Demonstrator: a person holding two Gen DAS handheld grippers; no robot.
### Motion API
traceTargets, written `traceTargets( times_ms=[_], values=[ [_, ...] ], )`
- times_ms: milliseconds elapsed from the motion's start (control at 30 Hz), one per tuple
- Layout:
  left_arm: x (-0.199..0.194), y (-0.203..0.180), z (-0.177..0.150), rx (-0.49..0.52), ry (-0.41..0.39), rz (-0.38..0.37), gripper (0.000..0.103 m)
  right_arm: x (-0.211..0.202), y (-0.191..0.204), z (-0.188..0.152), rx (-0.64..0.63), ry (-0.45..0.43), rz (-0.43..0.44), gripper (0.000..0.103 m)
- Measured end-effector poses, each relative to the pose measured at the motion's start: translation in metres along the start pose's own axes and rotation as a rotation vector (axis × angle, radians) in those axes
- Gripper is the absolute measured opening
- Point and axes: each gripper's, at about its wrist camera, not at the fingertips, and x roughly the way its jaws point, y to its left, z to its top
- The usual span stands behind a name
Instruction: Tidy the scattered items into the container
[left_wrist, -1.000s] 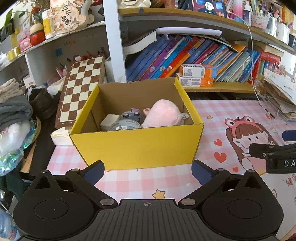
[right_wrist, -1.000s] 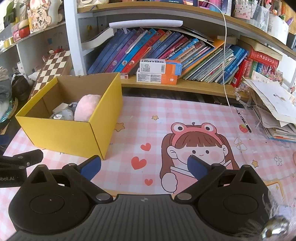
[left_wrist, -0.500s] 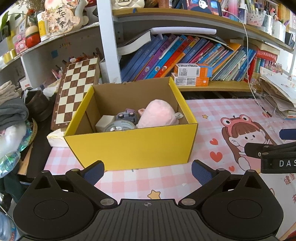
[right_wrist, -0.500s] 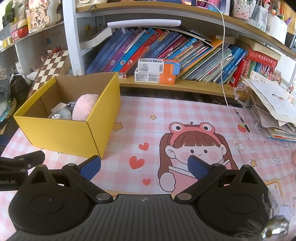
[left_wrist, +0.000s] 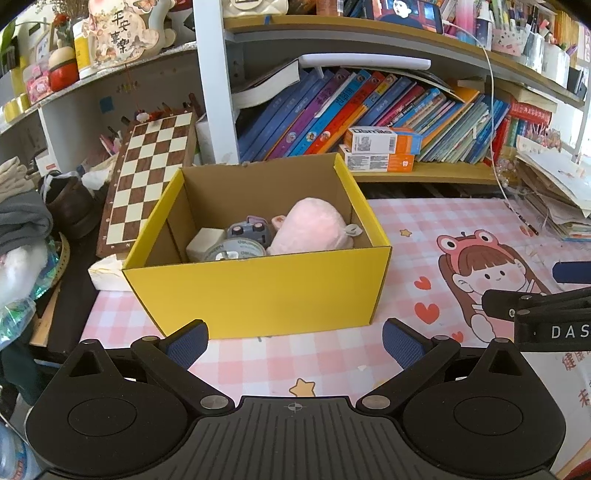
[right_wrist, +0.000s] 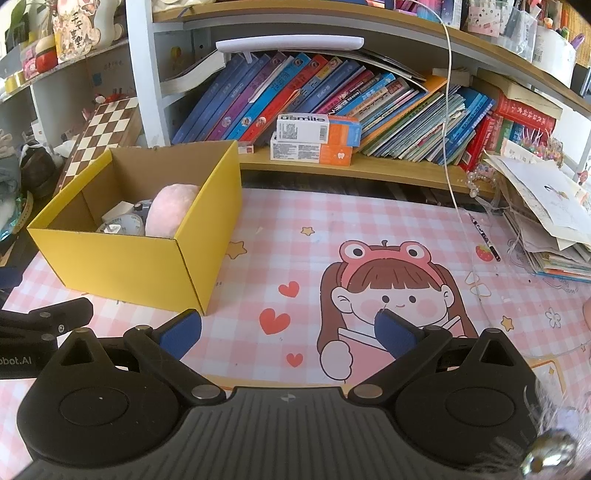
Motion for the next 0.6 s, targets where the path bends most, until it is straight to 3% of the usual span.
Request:
traceTargets(
  times_ms=[600],
  values=[
    [0.0024,0.0012,0.0014,-0.020,0.002,-0.008,0.102,0.0038,0.0009,0.0026,-0.009,0.009,-0.001,0.101]
  ],
)
